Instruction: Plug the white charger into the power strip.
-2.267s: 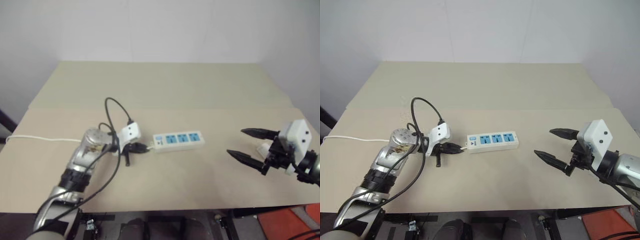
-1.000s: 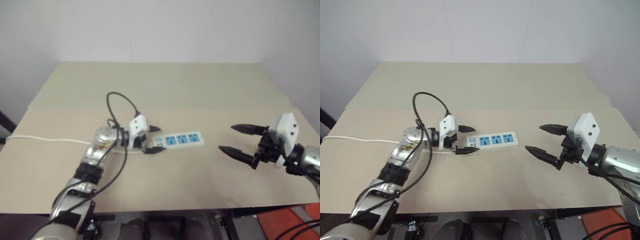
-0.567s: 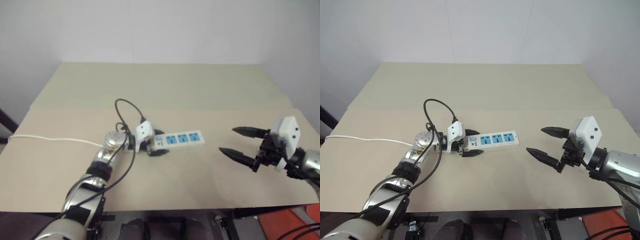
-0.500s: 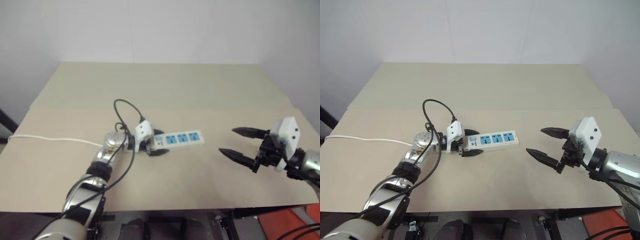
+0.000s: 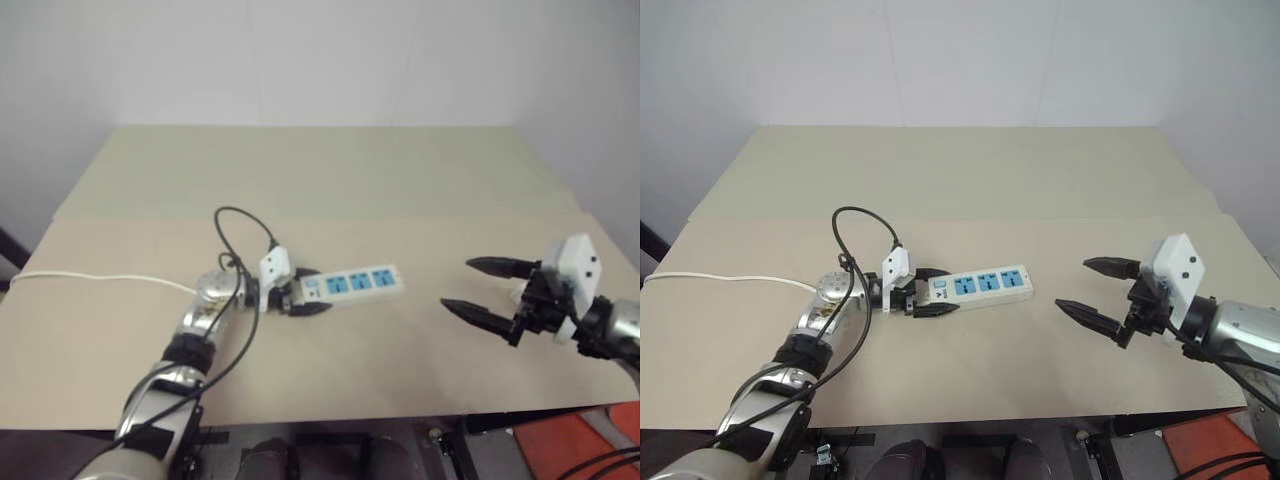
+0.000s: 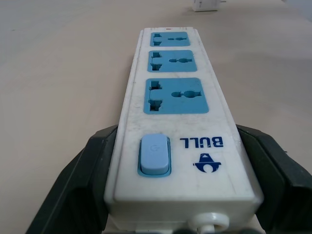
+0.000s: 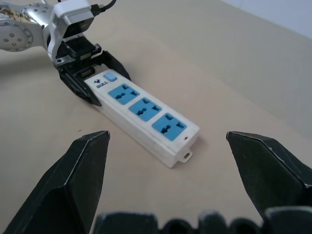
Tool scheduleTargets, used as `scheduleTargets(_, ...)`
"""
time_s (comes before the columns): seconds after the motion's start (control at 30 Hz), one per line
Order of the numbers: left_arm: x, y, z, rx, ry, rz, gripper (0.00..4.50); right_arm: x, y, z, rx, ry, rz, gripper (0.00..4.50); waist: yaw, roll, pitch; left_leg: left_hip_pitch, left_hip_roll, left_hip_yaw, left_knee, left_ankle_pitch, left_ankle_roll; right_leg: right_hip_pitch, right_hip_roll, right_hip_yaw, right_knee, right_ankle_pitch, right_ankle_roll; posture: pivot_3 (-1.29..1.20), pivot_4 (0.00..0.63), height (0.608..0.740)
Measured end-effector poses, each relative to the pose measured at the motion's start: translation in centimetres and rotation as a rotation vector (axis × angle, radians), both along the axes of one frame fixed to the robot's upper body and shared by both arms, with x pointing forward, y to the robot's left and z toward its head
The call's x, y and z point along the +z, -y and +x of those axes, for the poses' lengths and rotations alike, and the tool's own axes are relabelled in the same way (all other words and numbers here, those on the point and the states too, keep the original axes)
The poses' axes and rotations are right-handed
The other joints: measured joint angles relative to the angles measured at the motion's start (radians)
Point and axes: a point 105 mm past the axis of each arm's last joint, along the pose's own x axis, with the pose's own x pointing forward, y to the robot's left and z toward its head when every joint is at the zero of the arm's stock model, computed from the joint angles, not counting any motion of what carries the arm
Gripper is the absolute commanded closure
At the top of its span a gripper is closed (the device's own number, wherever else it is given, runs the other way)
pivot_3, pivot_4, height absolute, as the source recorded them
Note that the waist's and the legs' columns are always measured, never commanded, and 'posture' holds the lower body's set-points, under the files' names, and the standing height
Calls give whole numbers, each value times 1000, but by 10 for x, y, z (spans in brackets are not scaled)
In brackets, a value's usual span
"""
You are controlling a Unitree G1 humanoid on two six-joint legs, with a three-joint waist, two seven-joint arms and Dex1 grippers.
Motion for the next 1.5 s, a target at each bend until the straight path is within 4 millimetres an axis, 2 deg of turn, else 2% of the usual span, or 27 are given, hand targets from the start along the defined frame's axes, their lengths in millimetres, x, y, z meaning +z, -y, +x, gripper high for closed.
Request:
scheduleTargets(0.3,-2,12,-16,-66,-14,-16,1216,-3,13,6,-33,-27,-31,0,6,0,0,-1,0,0,0,0,0,0,0,0,0,0,0,0,150,740)
scheduleTargets(0.37,-3,17,-19,-79,-11,-22,487,-4,14,6,-34,-28,-35,0,8,0,0,-1,0,0,0,0,0,0,0,0,0,0,0,0,150,740)
scheduleTargets(0.43,-4,21,-20,-75,-3,-25,12,-2,13,6,-33,-23,-35,0,10,0,0,-1,0,0,0,0,0,0,0,0,-1,0,0,0,150,740)
scheduleTargets(0.73,0,24,-19,-59,44,-80,12,1,12,7,-26,-9,-35,0,13,0,0,-1,0,-1,1,0,0,0,-1,0,-1,0,0,0,150,740)
scheduleTargets(0.93,0,17,-18,-39,40,-148,12,2,12,7,-20,-10,-34,0,5,0,0,-1,0,0,1,0,0,0,-1,0,-2,0,0,0,150,740)
scheduleTargets(1.37,-12,6,-24,-83,49,-92,12,9,12,9,-6,-1,-43,0,1,2,-4,1,0,0,0,0,1,1,-1,0,-4,0,0,0,150,740)
scheduleTargets(1.4,-12,6,-24,-85,49,-88,401,9,12,9,-6,0,-42,0,1,2,-4,1,0,0,0,0,1,1,-1,0,-5,0,0,0,150,740)
scheduleTargets(1.5,-14,5,-22,-79,42,-86,1196,9,12,9,-6,-1,-42,0,0,3,-6,2,1,0,0,-1,1,2,-1,0,-5,0,0,0,150,740)
